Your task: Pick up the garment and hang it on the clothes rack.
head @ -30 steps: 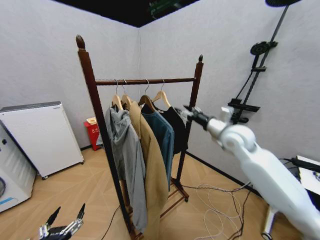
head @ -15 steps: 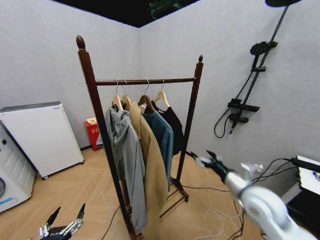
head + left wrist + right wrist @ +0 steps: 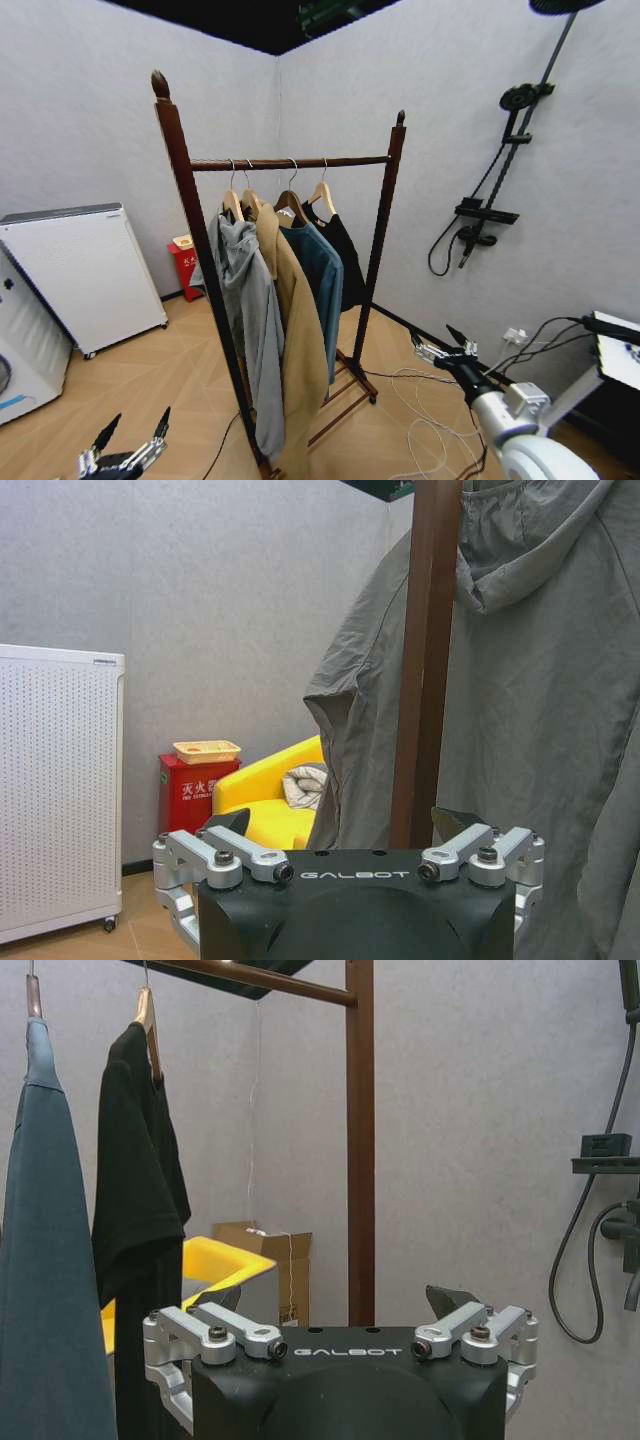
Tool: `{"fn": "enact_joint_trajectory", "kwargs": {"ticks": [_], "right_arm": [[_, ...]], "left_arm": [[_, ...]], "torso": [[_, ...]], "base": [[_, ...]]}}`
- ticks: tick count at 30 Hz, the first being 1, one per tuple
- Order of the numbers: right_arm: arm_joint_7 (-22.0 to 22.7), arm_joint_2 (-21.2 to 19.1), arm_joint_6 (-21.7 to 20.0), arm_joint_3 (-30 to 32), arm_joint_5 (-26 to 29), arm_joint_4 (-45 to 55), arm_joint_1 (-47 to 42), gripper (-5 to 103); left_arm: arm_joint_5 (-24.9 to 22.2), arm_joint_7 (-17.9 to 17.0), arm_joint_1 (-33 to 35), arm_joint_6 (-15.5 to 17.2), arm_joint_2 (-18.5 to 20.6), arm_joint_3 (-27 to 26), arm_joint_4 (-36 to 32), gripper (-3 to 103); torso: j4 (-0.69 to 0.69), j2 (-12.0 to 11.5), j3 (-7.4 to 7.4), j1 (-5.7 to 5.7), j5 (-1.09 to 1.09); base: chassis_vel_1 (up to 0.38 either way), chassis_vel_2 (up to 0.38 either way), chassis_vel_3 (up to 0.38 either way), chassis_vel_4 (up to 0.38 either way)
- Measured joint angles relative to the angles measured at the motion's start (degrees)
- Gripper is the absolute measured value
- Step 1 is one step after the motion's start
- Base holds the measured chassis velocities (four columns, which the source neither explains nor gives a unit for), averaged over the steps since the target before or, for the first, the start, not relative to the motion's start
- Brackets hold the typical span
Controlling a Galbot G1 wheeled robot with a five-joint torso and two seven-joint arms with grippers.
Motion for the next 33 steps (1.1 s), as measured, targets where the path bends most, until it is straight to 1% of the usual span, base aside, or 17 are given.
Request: {"fn": "enact_joint_trajectory", "kwargs": {"ticks": [1,8,13,23,26,33], "right_arm": [[-0.3,0.0,0.8,0.0,-0.5,-0.3,0.0,100],[-1.6,-0.6,2.7,-0.1,-1.5,-1.2,0.1,100],[-1.9,-0.4,3.2,0.1,-1.9,-1.3,-0.5,100],[-2.8,-0.3,5.7,1.7,-2.2,-0.4,-3.2,100],[-3.1,-0.2,6.2,2.2,-2.2,0.0,-4.1,100],[-3.2,0.0,6.8,2.6,-2.1,0.7,-4.6,100]], "left_arm": [[0.0,0.0,0.0,0.0,0.0,0.0,0.0,100],[0.0,0.0,0.0,0.0,0.0,0.0,0.0,100],[0.0,0.0,0.0,0.0,0.0,0.0,0.0,100],[0.0,0.0,0.0,0.0,0.0,0.0,0.0,100],[0.0,0.0,0.0,0.0,0.0,0.0,0.0,100],[0.0,0.0,0.0,0.0,0.0,0.0,0.0,100]], "torso": [[0.0,0.0,0.0,0.0,0.0],[0.0,0.0,0.0,0.0,0.0],[0.0,0.0,0.0,0.0,0.0],[-0.01,0.0,0.0,0.0,0.01],[0.0,0.0,0.0,0.0,-0.02],[0.0,0.0,0.0,0.0,0.0]], "base": [[0.0,0.0,0.0,0.0],[-0.009,-0.006,-0.01,-0.009],[-0.07,-0.068,-0.075,-0.065],[-0.09,-0.103,-0.092,-0.086],[-0.098,-0.13,-0.129,-0.108],[-0.077,-0.166,-0.164,-0.1]]}}
